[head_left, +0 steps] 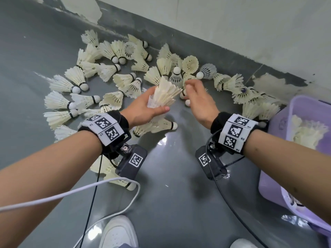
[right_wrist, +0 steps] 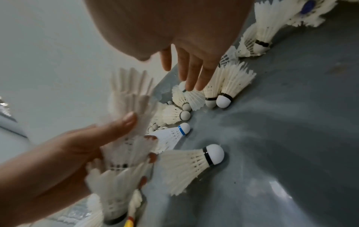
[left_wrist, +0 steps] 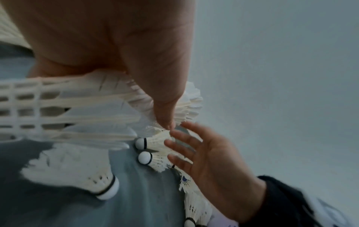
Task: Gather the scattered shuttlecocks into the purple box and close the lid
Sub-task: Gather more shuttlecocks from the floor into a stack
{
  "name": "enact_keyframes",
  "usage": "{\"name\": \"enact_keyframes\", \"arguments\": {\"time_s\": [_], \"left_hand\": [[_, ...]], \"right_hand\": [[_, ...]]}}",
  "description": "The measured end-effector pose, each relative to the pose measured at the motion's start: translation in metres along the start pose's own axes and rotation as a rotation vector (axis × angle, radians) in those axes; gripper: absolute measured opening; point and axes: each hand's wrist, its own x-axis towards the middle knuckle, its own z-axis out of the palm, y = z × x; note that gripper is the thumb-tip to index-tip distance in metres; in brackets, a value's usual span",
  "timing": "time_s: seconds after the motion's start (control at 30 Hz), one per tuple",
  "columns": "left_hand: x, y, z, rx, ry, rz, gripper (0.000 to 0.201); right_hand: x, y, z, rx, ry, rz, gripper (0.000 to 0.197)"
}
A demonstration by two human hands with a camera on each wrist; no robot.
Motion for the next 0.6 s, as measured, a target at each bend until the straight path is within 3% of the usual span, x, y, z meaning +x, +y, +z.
{"name": "enact_keyframes", "arguments": {"time_s": [0.07,0.13,0.23,0.37,0.47,0.6], "left_hand": [[-0.001,-0.009,-0.013,-0.026,0.057,0.002,0.065],[-0.005,-0.018,-0.024,-0.056,0.118,-0.014,0.062],[-0.011,-0.029,-0.033,-0.062,0.174,-0.027,0.058],[-0.01,-0.034,-0.032,-0.052,0.165,-0.045,0.054],[-0.004,-0.033,-0.028,-0.059,0.135,-0.056,0.058],[0.001,-0.024,-0.017,-0.034,0.097,-0.043,0.058]], "right_hand": [[0.011,0.009,0.006,-0.138,-0.081,-0.003,0.053],[0.014,0.013,0.015,-0.322,-0.286,-0.042,0.072],[0.01,0.021,0.039,-0.534,-0.524,-0.057,0.079],[-0.001,0.031,0.054,-0.631,-0.637,-0.122,0.08],[-0.002,0.035,0.045,-0.59,-0.539,-0.1,0.067],[0.003,0.033,0.013,-0.357,-0.108,-0.037,0.074]]}}
